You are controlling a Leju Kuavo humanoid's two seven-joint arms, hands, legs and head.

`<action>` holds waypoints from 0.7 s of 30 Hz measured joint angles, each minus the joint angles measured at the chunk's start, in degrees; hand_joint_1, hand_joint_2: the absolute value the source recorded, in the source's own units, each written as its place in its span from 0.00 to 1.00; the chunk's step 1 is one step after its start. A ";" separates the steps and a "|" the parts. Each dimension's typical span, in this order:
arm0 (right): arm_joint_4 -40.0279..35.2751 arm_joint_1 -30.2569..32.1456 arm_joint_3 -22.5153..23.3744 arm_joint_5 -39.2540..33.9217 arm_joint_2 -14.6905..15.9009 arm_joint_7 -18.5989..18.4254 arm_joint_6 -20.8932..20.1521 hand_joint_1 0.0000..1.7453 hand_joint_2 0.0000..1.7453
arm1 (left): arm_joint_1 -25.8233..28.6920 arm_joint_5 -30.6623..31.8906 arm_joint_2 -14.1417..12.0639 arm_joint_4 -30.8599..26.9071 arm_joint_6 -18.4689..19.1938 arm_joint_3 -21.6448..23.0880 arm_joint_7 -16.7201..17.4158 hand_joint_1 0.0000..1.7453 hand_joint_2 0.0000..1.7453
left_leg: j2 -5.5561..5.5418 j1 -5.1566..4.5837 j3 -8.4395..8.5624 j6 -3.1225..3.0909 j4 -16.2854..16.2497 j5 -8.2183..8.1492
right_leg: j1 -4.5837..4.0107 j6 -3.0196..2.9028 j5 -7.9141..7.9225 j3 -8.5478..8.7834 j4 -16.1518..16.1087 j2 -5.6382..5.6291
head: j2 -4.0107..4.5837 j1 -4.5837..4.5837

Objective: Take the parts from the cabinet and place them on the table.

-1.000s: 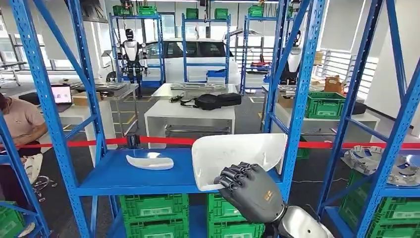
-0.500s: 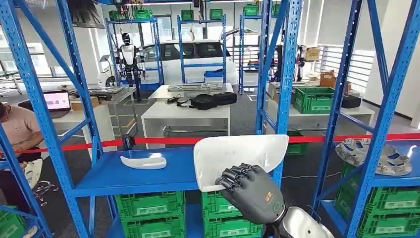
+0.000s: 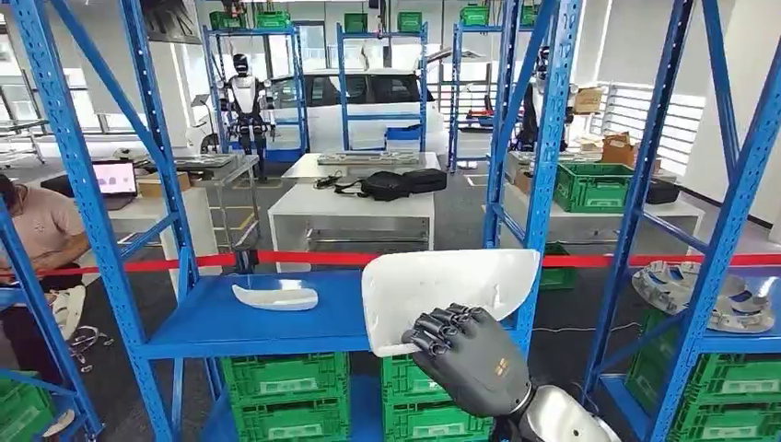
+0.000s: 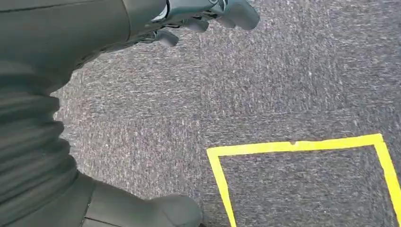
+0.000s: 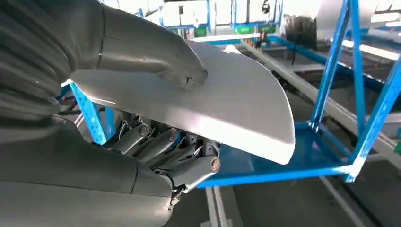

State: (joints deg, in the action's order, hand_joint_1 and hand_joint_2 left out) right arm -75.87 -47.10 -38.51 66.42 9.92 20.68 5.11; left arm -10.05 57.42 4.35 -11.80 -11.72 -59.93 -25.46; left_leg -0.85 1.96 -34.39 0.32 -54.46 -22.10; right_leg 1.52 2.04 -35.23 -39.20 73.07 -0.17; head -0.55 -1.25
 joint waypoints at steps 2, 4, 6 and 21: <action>0.02 0.02 -0.02 0.26 -0.02 0.00 0.24 0.92 1.00 | 0.01 -0.07 0.00 0.00 0.00 -0.02 -0.07 0.00 1.00 | -1.08 0.60 -0.83 0.83 -1.19 -0.23 | 0.70 0.76 4.54 3.80 -7.59 -0.10 | 0.00 -0.04; 0.04 0.25 -0.02 0.41 -0.04 0.00 0.42 0.92 1.00 | -0.01 -0.11 -0.23 -0.08 0.00 -0.02 -0.22 0.00 1.00 | -2.09 1.09 -1.85 1.96 -2.89 -0.76 | 0.98 1.32 5.59 7.08 -13.49 -2.33 | 0.00 -0.04; -0.09 0.25 -0.15 0.65 -0.20 0.00 0.46 0.92 1.00 | -0.02 -0.35 -0.39 -0.17 0.00 -0.02 -0.50 0.00 1.00 | -3.16 0.80 -2.70 3.09 -3.56 -0.78 | 0.73 -0.33 5.68 6.40 -12.90 -2.71 | 0.00 0.22; -0.77 1.04 0.26 1.35 -1.40 -0.30 0.50 0.92 1.00 | 0.57 -0.57 -0.83 -0.22 -0.02 -0.02 -0.81 0.00 1.00 | 4.47 -2.16 -0.34 0.53 -5.12 -4.56 | -1.67 -3.10 6.26 5.72 -12.81 5.36 | 0.00 0.37</action>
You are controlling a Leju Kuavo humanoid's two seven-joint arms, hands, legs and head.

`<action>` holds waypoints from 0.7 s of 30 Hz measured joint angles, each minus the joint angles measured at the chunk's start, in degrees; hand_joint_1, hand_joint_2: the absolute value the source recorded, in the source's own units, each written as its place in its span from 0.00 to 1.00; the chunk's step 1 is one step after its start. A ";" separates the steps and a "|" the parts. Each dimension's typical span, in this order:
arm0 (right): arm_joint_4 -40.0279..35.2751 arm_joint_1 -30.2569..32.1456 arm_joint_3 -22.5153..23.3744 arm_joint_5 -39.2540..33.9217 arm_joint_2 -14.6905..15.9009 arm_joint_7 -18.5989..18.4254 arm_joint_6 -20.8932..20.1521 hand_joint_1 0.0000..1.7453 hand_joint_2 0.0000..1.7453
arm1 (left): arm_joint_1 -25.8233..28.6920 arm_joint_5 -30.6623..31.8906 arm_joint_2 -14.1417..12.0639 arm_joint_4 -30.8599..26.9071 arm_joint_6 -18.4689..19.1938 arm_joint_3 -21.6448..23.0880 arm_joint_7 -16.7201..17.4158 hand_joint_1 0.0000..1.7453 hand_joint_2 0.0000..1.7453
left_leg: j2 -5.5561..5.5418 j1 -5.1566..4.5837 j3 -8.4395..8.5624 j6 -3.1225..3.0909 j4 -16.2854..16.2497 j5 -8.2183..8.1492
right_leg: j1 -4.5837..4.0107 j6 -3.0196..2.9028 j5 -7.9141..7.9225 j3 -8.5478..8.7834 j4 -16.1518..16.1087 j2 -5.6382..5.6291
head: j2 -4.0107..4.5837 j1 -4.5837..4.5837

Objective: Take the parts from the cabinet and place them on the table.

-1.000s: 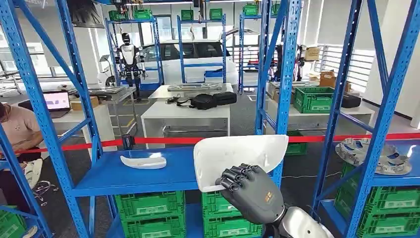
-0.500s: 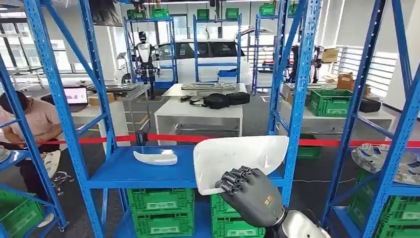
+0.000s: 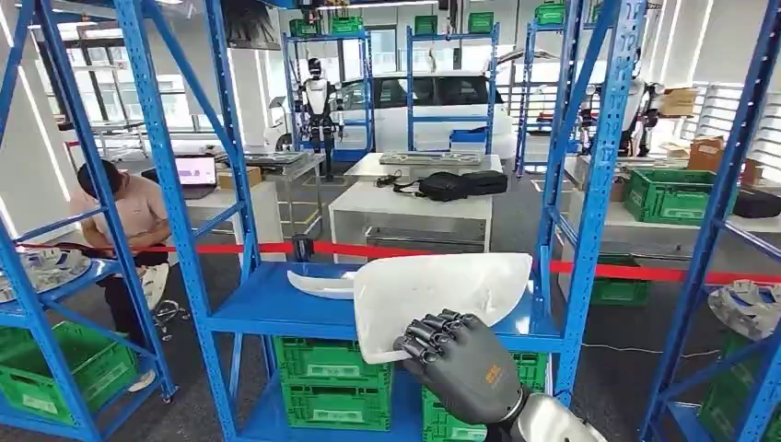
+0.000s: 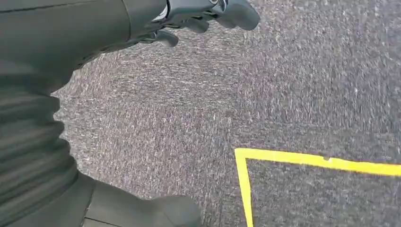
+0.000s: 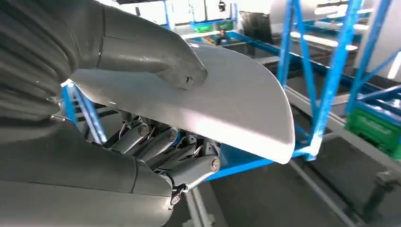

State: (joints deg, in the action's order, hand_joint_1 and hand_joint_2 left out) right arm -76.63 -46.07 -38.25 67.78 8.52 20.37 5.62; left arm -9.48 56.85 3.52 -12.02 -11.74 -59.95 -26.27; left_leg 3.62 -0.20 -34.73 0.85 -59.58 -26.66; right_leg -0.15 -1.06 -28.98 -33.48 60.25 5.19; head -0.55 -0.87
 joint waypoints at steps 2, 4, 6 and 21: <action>-0.15 0.04 0.04 0.11 -0.04 0.04 0.02 0.92 1.00 | 0.21 0.02 -0.04 0.02 0.00 0.00 0.09 0.00 1.00 | -1.30 -0.09 -0.33 -0.26 -0.03 0.10 | 0.06 0.40 0.12 0.29 -0.40 1.06 | 0.00 -0.02; -0.53 -0.01 0.20 0.13 -0.02 0.00 0.04 0.92 1.00 | 0.36 0.02 -0.02 0.00 0.00 -0.02 0.31 0.00 1.00 | -2.47 0.62 0.08 -1.03 0.82 0.77 | 0.22 1.24 -0.52 0.49 -0.13 0.49 | 0.00 -0.09; -0.94 0.07 0.24 0.50 -0.02 0.02 0.07 0.92 1.00 | 0.08 0.02 0.07 0.00 0.00 -0.02 0.37 0.00 1.00 | -3.36 0.68 -0.07 -1.57 0.93 0.99 | 0.46 1.68 -3.99 -2.06 5.52 -3.91 | 0.00 -0.15; -4.66 1.12 0.24 2.21 -0.02 -0.31 -1.09 0.92 1.00 | -0.09 1.81 0.42 0.13 0.02 0.13 1.57 0.00 1.00 | -6.01 0.54 -3.28 1.14 -3.63 -1.27 | 0.87 -0.90 1.67 -0.02 -1.36 -5.14 | 0.00 -0.07</action>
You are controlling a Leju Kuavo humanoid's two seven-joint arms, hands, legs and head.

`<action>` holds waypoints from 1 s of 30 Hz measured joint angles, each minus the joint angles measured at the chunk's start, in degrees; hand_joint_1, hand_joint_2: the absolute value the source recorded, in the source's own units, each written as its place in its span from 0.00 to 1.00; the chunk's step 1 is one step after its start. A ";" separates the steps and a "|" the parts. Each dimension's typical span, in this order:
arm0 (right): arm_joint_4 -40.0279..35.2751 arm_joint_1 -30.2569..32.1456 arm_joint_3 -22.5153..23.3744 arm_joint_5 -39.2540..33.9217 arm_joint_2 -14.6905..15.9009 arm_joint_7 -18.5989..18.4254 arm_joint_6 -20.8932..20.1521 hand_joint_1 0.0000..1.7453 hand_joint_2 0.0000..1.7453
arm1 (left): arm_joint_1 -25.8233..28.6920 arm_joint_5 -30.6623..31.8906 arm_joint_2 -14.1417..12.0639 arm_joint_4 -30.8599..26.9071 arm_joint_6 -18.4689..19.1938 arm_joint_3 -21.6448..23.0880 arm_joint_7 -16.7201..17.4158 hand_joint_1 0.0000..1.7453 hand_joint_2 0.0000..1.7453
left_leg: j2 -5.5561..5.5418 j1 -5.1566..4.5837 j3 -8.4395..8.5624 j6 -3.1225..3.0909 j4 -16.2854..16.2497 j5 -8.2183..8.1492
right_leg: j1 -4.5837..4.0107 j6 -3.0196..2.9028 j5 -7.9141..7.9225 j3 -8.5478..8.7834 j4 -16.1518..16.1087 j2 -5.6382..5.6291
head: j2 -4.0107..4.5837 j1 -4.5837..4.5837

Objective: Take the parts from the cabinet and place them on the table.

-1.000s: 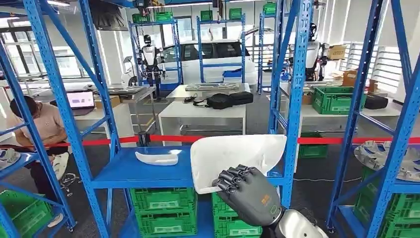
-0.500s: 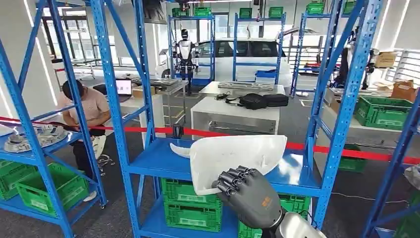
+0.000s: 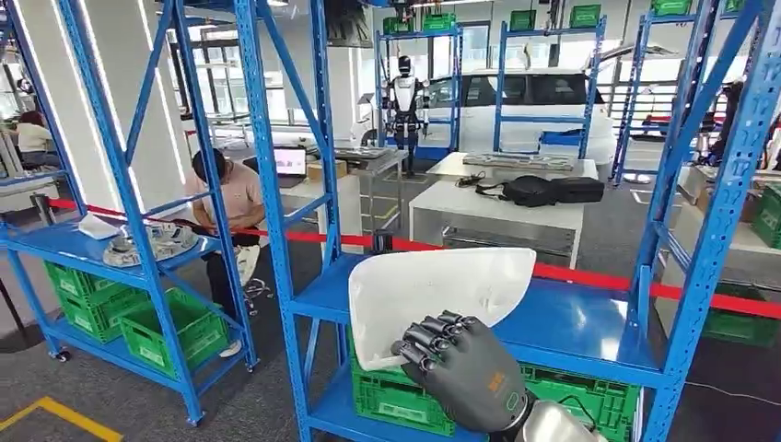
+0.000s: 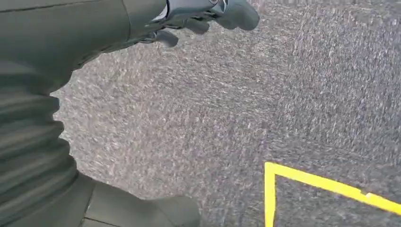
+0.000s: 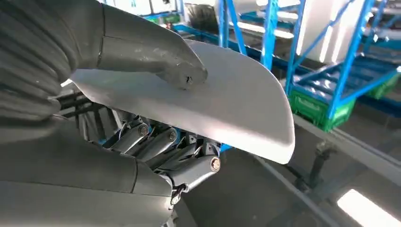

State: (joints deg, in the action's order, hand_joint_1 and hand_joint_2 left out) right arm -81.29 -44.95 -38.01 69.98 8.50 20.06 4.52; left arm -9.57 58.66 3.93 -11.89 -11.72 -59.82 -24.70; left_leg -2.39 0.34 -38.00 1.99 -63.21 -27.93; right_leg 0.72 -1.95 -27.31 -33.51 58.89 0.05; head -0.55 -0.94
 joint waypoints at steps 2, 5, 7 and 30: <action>0.00 0.38 0.00 0.13 0.02 0.02 -0.15 0.92 1.00 | -0.34 0.00 0.00 0.00 0.00 0.15 0.09 0.00 1.00 | 1.21 0.27 -3.64 0.50 -7.88 -3.56 | -0.05 -0.17 -0.07 -0.02 0.04 1.32 | 0.00 0.07; -0.02 0.99 0.00 0.15 0.04 0.06 -0.24 0.92 1.00 | -0.17 0.00 0.04 0.04 0.07 0.39 0.09 0.00 1.00 | 1.98 0.58 -4.46 0.74 -9.98 -2.86 | -0.03 -0.10 -0.20 -0.06 0.08 3.18 | 0.00 0.09; -0.24 0.98 0.00 0.13 0.02 0.00 -0.24 0.92 1.00 | -0.23 0.00 -0.02 0.02 0.07 0.39 0.09 0.00 1.00 | 3.49 0.60 0.63 0.65 -0.59 1.76 | 0.02 0.24 -0.45 0.07 0.26 4.57 | 0.00 0.09; -6.52 7.11 -0.77 1.77 1.66 -3.00 -0.52 0.92 1.00 | 1.11 3.19 -0.15 -0.04 0.72 2.58 -0.24 0.00 1.00 | -1.71 -0.12 0.69 -0.31 2.42 1.94 | -0.46 -0.21 0.20 0.74 -0.83 -1.26 | 0.00 -0.08</action>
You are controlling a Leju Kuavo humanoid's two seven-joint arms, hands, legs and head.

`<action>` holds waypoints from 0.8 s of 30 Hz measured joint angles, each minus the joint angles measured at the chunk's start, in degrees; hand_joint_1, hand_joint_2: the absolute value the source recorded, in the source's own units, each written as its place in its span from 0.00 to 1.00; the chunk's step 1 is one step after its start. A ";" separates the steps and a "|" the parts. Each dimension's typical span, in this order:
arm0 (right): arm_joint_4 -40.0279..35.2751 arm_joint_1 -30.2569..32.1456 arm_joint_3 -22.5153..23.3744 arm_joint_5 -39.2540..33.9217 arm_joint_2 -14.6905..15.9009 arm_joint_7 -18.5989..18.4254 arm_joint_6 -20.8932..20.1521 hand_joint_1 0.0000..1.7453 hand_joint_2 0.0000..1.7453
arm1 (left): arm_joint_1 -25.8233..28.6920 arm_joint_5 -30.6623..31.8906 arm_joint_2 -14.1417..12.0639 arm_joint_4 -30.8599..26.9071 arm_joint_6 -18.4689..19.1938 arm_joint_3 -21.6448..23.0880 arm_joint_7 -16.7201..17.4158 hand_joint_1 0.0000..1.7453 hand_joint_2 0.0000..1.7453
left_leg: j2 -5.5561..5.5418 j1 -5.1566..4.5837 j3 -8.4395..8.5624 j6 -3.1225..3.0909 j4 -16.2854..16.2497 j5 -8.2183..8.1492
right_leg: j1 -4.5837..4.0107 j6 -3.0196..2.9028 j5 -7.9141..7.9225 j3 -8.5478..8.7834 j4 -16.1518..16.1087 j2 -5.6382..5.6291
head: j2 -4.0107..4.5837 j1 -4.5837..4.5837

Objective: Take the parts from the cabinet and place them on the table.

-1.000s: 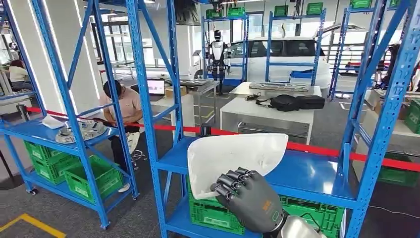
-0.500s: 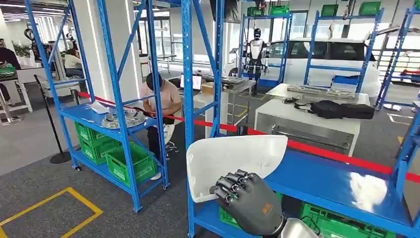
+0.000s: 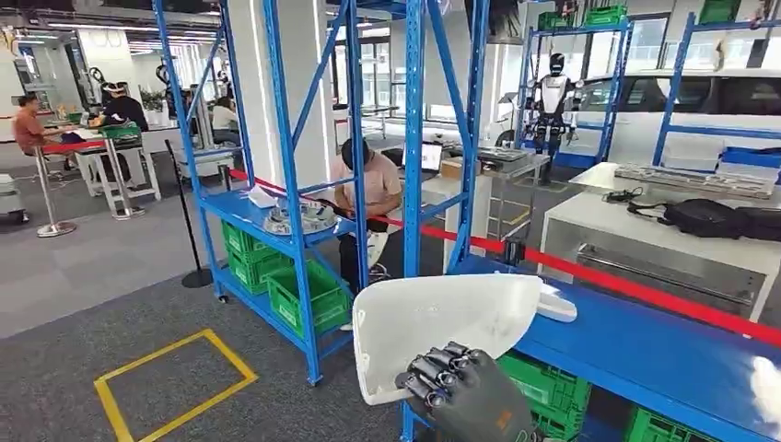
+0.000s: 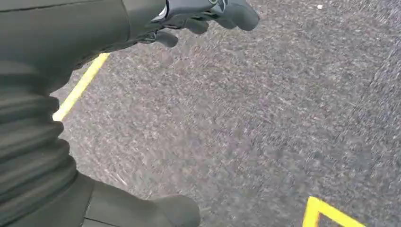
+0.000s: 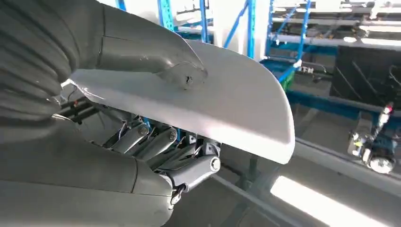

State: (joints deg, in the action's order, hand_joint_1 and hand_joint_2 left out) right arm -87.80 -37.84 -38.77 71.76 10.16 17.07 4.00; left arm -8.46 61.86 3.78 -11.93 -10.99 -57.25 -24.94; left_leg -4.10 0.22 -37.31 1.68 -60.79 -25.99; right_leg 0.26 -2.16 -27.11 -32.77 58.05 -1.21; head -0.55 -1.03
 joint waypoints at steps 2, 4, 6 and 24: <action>-1.46 1.83 -0.13 1.03 0.02 -0.80 -0.07 0.92 1.00 | -0.16 0.20 -0.13 -0.04 -0.22 0.53 0.00 0.00 1.00 | 3.07 0.16 -3.88 0.52 -8.29 -4.49 | -0.08 -0.34 -0.19 0.11 0.00 1.55 | 0.00 0.02; -2.64 3.89 -0.35 1.48 0.04 -1.00 -0.15 0.92 1.00 | -0.02 0.59 -0.15 -0.04 -0.22 0.72 -0.02 0.00 1.00 | 3.60 0.41 -6.98 0.98 -14.84 -6.76 | -0.02 -0.36 -0.37 0.11 0.04 3.09 | 0.00 0.04; -3.56 5.07 -0.46 1.62 0.07 -1.13 -0.20 0.92 1.00 | 0.20 0.74 -0.24 -0.04 -0.22 0.77 -0.02 0.00 1.00 | 4.02 0.76 -5.07 1.25 -11.53 -4.09 | 0.05 -0.13 -0.59 0.24 0.10 4.46 | 0.00 0.04; -8.04 9.36 1.60 4.00 3.58 -3.84 -2.62 0.92 1.00 | 2.44 0.76 -0.44 -0.24 0.98 1.84 0.00 0.00 1.00 | -1.45 0.46 2.44 -1.82 1.81 0.37 | 0.48 1.92 -0.60 -0.86 2.16 -2.42 | 0.00 -0.35</action>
State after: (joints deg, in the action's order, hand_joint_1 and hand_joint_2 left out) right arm -95.84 -28.48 -37.18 75.76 13.75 13.22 1.38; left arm -6.02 62.62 3.34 -12.17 -10.01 -55.41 -24.94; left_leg -5.55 0.68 -34.86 -0.14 -58.98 -25.62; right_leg 0.74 -0.25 -27.70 -33.62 60.22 -3.64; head -0.55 -1.38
